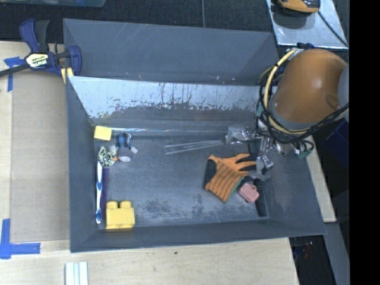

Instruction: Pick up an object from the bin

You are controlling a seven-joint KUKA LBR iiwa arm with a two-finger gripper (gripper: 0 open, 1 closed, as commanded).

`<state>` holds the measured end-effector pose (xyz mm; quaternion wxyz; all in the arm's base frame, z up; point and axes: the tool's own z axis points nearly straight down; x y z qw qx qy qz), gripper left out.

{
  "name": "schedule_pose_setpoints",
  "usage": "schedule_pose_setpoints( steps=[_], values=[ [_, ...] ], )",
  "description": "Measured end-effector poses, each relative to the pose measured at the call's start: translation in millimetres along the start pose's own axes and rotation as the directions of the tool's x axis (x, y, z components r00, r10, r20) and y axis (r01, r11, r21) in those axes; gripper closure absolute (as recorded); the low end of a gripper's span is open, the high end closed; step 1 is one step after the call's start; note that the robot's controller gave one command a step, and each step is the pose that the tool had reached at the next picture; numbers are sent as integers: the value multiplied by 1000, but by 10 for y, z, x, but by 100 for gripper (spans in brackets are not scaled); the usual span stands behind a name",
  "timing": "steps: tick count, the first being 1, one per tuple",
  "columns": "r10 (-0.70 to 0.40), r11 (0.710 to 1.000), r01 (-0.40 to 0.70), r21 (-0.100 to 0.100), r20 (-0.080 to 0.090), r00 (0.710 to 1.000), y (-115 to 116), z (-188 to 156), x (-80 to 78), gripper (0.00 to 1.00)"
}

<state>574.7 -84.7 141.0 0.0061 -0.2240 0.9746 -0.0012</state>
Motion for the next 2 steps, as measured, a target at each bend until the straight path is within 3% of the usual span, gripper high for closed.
schedule_pose_setpoints(
  steps=[1, 2],
  values=[
    [-17, 1000, 17, 2, 11, 1000, -551, 731, -128, 0],
    [-286, 958, 286, 13, 14, 958, -415, 693, -230, 100]
  ],
)
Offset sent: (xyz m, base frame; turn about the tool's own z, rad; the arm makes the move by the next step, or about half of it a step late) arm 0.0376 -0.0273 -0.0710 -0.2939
